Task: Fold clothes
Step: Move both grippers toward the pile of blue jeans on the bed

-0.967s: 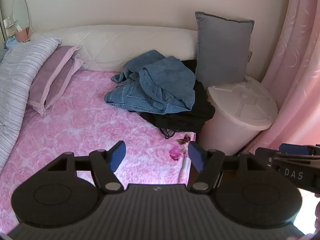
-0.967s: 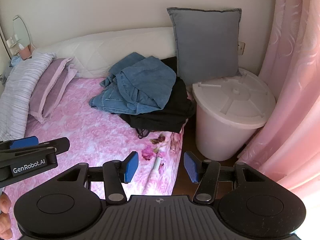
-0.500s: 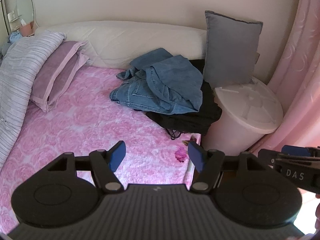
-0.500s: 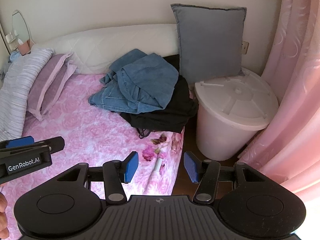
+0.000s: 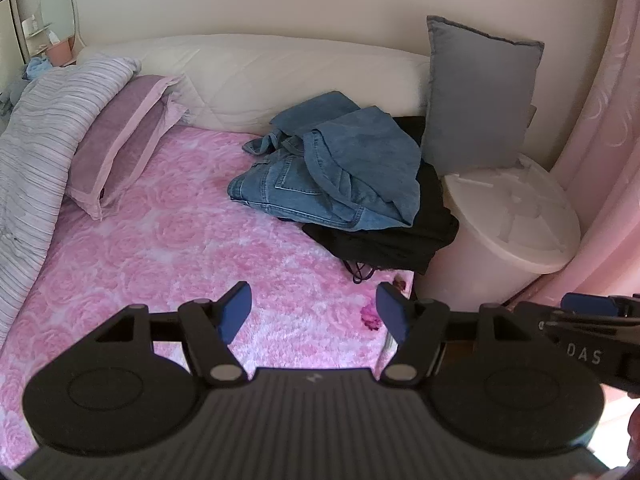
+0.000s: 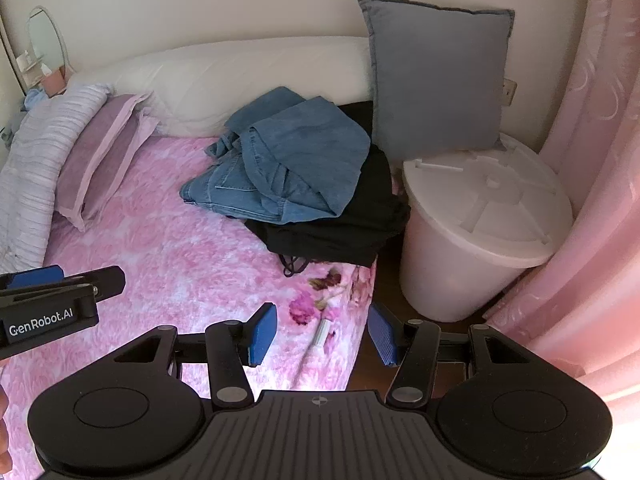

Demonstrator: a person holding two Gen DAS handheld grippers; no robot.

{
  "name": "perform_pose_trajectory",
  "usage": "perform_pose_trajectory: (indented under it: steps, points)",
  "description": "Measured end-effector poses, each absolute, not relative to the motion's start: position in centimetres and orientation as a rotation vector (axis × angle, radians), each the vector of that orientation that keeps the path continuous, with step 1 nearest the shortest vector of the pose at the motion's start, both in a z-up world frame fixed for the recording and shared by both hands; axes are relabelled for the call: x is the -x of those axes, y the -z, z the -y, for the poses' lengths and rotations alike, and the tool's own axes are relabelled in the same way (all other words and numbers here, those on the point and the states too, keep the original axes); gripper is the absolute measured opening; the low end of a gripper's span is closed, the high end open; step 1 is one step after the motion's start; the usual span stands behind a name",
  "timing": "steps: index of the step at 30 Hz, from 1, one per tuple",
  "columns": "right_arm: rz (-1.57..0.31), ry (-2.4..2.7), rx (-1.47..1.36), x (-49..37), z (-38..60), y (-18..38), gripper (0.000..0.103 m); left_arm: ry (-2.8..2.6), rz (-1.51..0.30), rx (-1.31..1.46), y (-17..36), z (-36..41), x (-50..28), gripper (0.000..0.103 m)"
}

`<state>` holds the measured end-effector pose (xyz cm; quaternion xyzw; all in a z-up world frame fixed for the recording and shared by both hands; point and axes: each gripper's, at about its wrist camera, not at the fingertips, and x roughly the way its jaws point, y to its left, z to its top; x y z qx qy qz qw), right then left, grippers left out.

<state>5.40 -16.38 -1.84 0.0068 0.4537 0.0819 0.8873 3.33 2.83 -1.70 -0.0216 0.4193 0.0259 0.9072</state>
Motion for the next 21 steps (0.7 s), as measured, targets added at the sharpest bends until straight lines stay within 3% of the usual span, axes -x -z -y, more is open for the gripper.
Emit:
perform_pose_trajectory:
  steps: [21]
  points:
    - [-0.948, -0.224, -0.001, -7.3, 17.0, 0.3, 0.054, -0.113, -0.867, 0.039, -0.2, -1.6, -3.7, 0.066]
